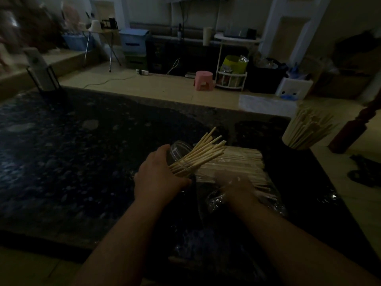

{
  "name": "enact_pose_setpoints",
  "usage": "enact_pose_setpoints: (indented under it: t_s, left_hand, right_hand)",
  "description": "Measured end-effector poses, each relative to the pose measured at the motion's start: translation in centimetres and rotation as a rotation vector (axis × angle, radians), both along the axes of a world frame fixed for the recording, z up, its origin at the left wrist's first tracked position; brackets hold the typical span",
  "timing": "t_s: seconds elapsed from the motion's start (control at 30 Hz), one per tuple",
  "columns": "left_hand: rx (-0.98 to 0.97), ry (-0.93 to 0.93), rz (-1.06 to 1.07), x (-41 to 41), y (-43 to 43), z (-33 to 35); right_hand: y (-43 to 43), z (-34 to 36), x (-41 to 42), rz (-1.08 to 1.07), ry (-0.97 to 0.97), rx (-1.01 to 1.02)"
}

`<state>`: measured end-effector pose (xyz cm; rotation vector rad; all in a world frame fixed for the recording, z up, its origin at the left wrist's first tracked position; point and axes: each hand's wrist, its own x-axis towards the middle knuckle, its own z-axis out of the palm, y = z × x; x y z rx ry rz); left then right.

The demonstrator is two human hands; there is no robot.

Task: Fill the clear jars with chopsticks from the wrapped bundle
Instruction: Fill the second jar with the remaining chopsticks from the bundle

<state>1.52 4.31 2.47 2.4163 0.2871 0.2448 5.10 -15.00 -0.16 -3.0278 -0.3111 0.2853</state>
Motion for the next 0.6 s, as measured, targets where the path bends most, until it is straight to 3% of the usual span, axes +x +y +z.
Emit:
enact_pose_setpoints:
  t_s: [0.07,0.27,0.43,0.6]
  left_hand:
    - [-0.002,0.005,-0.002,-0.1,0.0,0.1]
    - [0.007,-0.015,0.012,-0.6,-0.2,0.5]
    - [0.026,-0.008,0.025,-1.0,-0.4,0.9]
    - [0.066,0.003,0.021,-1.5,-0.5,1.2]
  right_hand:
    - [-0.1,-0.6,-0.6,0.004,0.084,0.003]
    - [-0.7,-1.9,-3.0,-0.039,0.078,0.079]
    - [-0.5,0.3,-5.3,-0.033,0.119,0.151]
    - [-1.2,3.8,-7.2,0.052,0.209,0.077]
